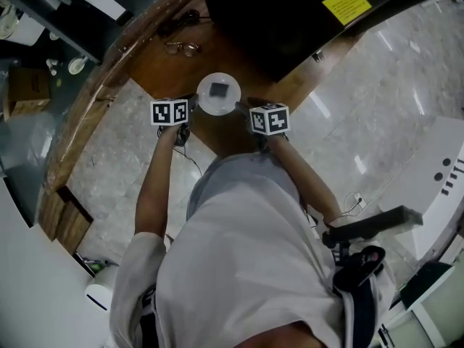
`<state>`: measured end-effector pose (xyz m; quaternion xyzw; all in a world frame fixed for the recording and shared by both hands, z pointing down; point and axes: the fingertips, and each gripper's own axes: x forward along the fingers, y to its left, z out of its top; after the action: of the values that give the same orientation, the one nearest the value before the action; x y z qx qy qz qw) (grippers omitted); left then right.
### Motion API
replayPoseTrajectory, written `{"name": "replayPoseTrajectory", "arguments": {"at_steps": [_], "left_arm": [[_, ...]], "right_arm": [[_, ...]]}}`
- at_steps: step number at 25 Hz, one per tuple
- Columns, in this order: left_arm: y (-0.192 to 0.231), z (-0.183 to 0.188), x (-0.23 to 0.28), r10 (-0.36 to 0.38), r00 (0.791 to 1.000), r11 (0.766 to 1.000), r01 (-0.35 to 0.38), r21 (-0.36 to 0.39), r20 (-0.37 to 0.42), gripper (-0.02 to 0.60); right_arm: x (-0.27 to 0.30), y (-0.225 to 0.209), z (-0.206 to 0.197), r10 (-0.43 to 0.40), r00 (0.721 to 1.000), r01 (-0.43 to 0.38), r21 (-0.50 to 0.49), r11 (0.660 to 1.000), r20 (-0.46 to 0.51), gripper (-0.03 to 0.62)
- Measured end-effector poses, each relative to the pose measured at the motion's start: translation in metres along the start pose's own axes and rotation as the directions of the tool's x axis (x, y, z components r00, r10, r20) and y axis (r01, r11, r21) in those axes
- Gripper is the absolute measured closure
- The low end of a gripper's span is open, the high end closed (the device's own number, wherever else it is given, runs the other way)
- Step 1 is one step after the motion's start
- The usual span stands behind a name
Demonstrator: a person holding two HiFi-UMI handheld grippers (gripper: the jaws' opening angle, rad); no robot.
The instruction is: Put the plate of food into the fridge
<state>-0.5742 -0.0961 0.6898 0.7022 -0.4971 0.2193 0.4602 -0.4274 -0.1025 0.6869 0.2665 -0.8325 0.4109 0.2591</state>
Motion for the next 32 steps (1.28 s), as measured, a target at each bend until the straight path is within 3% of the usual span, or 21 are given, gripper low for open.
{"name": "replayPoseTrajectory", "arguments": {"at_steps": [3,5,7,14,20,23,27,29,32], "left_arm": [[0.009,-0.001,0.018,0.011,0.999,1.0,-0.011,0.006,-0.047,0.552],[0.009,-0.002,0.027,-0.005,0.997,1.0,0.005,0.003,-0.072,0.481],[0.009,-0.002,0.032,-0.025,0.995,1.0,0.025,-0.004,-0.095,0.456],[0.009,0.004,0.043,-0.079,0.983,0.993,0.091,0.069,-0.168,0.456],[0.01,0.007,0.052,-0.047,0.992,0.993,0.059,0.099,-0.119,0.483],[0.009,0.008,0.053,-0.047,0.996,0.996,0.053,0.076,-0.07,0.485],[0.01,0.011,0.053,-0.025,0.999,0.993,0.029,0.115,-0.039,0.485],[0.01,0.011,0.055,-0.026,0.999,0.992,0.032,0.123,-0.046,0.485],[0.005,0.009,0.054,-0.057,0.998,0.991,0.062,0.12,-0.041,0.485]], "right_arm": [[0.015,-0.013,-0.004,0.031,0.999,-0.031,0.055,0.998,-0.011,0.416],[0.018,-0.02,0.0,0.028,1.0,-0.028,0.073,0.997,-0.009,0.416],[0.023,-0.027,0.004,0.023,1.0,-0.022,0.092,0.996,-0.009,0.416],[0.045,-0.033,0.022,0.083,0.996,-0.079,0.154,0.985,-0.021,0.417],[0.051,-0.035,0.023,0.089,0.996,-0.084,0.194,0.978,-0.019,0.422],[0.051,-0.041,0.023,0.101,0.995,-0.097,0.299,0.949,0.0,0.45],[0.051,-0.049,0.017,0.161,0.986,-0.157,0.475,0.866,0.032,0.531],[0.048,-0.048,0.017,0.204,0.977,-0.205,0.516,0.832,0.06,0.537],[0.046,-0.038,0.009,0.283,0.958,-0.268,0.523,0.809,0.054,0.543]]}}
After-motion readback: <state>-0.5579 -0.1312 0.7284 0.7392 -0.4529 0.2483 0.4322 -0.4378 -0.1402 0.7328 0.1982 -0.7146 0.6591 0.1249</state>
